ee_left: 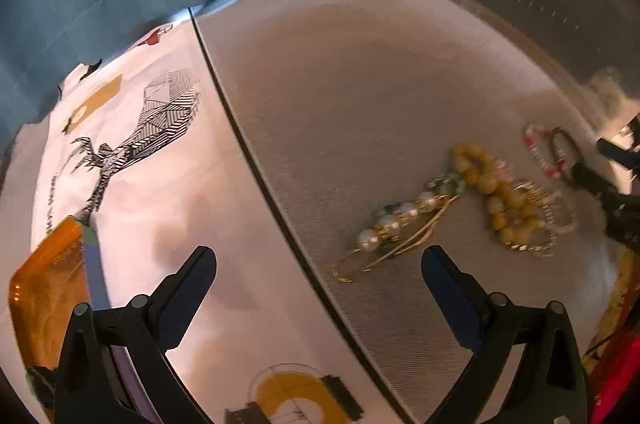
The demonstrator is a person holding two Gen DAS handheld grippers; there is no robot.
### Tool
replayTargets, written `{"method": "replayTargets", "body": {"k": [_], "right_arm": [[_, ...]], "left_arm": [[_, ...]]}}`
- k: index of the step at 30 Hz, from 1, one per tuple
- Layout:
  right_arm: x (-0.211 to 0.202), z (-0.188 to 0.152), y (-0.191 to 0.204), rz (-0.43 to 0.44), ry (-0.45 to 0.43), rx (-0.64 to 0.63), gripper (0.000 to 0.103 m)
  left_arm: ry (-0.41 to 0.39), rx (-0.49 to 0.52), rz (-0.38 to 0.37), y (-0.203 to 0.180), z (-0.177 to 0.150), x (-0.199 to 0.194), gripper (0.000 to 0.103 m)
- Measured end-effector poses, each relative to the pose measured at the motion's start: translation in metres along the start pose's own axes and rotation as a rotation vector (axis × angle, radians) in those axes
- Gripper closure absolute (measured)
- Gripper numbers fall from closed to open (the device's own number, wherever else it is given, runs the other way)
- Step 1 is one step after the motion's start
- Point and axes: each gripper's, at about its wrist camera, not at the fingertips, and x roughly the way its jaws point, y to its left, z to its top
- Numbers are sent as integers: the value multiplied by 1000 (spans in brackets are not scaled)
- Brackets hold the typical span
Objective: Organize jewelry
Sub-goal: 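Lower the left tool toward the pearl safety pin while the right tool nears the silver bangle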
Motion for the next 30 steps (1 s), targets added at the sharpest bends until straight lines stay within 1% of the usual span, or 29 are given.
{"method": "replayTargets", "body": {"k": [4,6,8,9,10,12,14,17,18,19,20,24,26,28,30], "right_arm": [[3,0,-3,-8,6,13,23],[4,0,-5,-9,7,19,23],[5,-1,-6,-12,8,22,23],[6,0,-7,-14,9,22,23],[7,0,-7,-16,11,22,23],[8,0,-8,-21,11,24,23],[8,0,-9,-26,12,28,23],[9,0,-13,-33,15,35,23],[9,-1,-13,-33,15,37,23],[8,-1,-14,-31,12,38,23],[7,0,-14,-30,11,37,23],[5,0,-14,-29,7,38,23],[6,2,-13,-30,6,40,23],[7,3,-14,-29,10,44,23],[7,3,-14,-28,11,39,23]], "left_arm": [[10,-37,48,11,2,6,1],[27,-90,78,23,6,11,0],[39,-172,88,39,10,16,0],[42,-197,99,44,12,17,0],[42,-208,113,47,13,17,0],[34,-224,177,53,18,17,0],[34,-234,203,58,21,18,0],[37,-230,200,59,22,16,2],[30,-231,186,58,22,12,2],[22,-236,157,56,22,8,2],[14,-248,110,54,22,3,2],[-13,-263,36,40,32,-9,2],[-10,-245,25,30,40,-6,2],[8,-224,36,22,47,2,2],[47,-205,62,17,49,16,2]]}}
